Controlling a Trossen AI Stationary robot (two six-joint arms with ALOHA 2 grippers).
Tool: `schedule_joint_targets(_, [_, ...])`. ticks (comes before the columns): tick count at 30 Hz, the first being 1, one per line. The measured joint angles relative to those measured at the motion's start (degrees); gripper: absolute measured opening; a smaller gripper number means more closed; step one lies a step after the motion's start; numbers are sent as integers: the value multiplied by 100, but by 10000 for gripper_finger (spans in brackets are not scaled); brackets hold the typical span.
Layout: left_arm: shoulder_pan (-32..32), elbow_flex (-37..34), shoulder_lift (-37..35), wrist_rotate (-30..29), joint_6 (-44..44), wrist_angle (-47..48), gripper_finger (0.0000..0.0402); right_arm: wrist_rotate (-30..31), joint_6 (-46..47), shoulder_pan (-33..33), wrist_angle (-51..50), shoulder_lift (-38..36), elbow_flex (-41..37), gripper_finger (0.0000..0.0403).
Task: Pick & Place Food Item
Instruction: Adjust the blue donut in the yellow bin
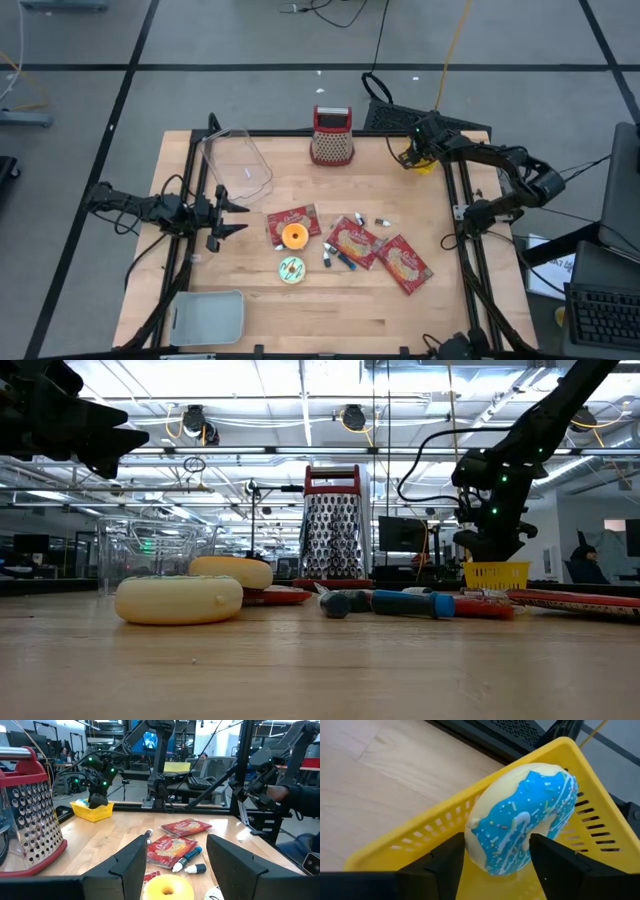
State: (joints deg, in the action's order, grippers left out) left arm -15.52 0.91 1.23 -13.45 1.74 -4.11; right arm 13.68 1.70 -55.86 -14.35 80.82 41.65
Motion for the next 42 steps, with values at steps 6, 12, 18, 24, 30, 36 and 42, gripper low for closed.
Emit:
schedule_joint_targets(6, [1, 0, 0, 0, 0, 1, 209, -1, -173, 0, 1, 0, 0, 156])
schedule_joint_targets(12, [1, 0, 0, 0, 1, 1, 209, 14, -526, 0, 2, 0, 0, 108])
schedule_joint_targets(18, [0, 0, -1, -1, 0, 0, 209, 469, -589, 51, -253, -82, -2, 69])
schedule_joint_targets(24, [-1, 0, -2, 0, 2, 1, 209, 737, -570, 176, -718, -561, -2, 45])
schedule_joint_targets(30, [0, 0, -2, 0, 2, -1, 209, 598, -644, 212, -1098, -1000, -2, 39])
schedule_joint_targets(36, [1, 0, -2, 0, 0, 0, 209, 264, -693, 210, -1448, -985, -2, 39])
schedule_joint_targets(42, [1, 0, 0, 0, 2, 1, 209, 264, -693, 210, -1464, -909, -2, 40])
